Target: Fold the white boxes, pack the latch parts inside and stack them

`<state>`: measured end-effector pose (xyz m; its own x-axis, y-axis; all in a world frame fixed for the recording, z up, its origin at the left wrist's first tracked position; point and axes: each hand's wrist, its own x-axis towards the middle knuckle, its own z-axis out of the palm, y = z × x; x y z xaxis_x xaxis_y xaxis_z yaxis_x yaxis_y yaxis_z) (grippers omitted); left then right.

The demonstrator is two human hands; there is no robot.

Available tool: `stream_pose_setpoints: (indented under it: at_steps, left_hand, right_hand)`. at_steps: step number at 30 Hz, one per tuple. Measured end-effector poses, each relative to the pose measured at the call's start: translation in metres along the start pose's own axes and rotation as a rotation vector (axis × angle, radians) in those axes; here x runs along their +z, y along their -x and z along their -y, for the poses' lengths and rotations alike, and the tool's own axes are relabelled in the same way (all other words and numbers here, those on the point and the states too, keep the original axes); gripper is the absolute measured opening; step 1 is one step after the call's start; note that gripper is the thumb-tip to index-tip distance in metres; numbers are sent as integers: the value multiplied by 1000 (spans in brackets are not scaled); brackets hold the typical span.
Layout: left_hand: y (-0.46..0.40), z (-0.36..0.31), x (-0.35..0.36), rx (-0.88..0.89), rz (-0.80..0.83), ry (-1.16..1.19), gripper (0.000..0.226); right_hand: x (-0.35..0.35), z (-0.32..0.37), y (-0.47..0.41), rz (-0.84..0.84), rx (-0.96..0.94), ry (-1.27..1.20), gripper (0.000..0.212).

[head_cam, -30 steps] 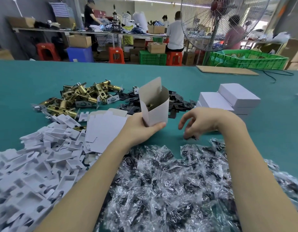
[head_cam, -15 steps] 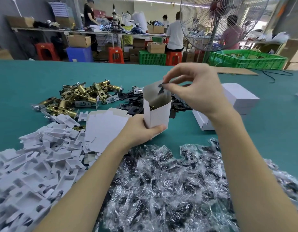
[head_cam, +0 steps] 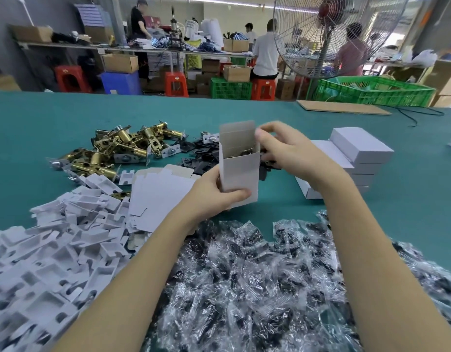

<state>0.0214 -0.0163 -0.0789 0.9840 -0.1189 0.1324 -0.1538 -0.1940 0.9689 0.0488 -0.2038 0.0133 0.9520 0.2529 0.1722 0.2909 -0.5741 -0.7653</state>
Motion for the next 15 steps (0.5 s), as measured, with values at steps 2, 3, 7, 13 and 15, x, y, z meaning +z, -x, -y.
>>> stream_pose_setpoints:
  at_steps: [2, 3, 7, 13, 15]
  left_hand:
    - [0, -2, -1, -3, 25, 9, 43]
    - [-1, -3, -2, -5, 40, -3, 42]
    - [-3, -4, -2, -15, 86, -111, 41]
    - [-2, -5, -2, -11, 51, -228, 69]
    - [-3, -11, -4, 19, 37, -353, 77]
  right_hand:
    - [6, -13, 0, 214, 204, -251, 42]
    - [9, -20, 0, 308, 250, -315, 51]
    - [17, -38, -3, 371, 306, -434, 67]
    - [20, -47, -3, 338, 315, -496, 71]
    - [19, -48, -2, 353, 311, -502, 68]
